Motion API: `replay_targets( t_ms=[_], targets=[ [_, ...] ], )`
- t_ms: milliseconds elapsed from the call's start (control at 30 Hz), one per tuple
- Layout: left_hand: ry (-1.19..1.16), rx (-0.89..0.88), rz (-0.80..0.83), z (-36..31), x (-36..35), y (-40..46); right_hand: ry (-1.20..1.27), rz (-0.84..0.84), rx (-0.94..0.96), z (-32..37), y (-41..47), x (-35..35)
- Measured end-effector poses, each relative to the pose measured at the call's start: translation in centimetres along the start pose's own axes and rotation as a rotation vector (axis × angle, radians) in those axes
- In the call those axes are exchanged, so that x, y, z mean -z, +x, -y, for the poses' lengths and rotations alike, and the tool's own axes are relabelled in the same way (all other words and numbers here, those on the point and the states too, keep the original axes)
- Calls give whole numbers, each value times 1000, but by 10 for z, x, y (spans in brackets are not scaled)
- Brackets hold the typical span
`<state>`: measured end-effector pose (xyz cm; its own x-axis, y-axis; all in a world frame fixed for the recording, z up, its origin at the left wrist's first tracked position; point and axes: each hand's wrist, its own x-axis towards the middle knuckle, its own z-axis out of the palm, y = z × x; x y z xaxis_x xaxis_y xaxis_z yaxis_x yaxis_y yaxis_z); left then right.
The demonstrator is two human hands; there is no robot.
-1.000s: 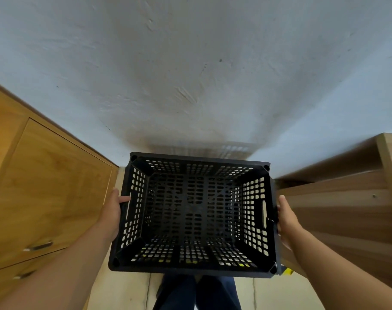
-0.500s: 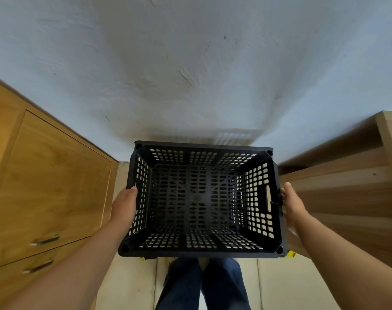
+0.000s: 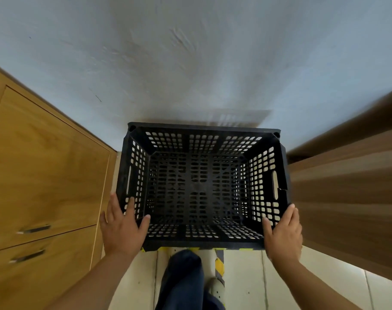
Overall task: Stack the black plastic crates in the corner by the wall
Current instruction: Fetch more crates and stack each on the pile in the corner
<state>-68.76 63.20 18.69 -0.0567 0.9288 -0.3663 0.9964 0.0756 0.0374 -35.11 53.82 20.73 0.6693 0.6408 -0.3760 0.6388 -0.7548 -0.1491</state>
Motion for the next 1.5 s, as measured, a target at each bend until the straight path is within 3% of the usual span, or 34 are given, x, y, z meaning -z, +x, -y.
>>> replay_targets(
  t_ms=[367, 600, 767, 967, 1233, 1500],
  targets=[
    [-15, -2, -123, 0, -12, -3, -85, -183, 28, -6, 2, -26],
    [19, -18, -140, 3, -16, -3, -104, -160, 28, -8, 2, -27],
    [-4, -5, -32, -4, -1, 4, -59, -101, -30, -1, 6, -13],
    [44, -189, 53, -11, 32, 82, -40, -59, 36, 31, 64, 18],
    [130, -367, -87, -35, 56, 188, -174, -18, 173, 97, 150, 30],
    [199, -397, -172, -34, 47, 207, -291, -62, 234, 105, 170, 27]
  ],
)
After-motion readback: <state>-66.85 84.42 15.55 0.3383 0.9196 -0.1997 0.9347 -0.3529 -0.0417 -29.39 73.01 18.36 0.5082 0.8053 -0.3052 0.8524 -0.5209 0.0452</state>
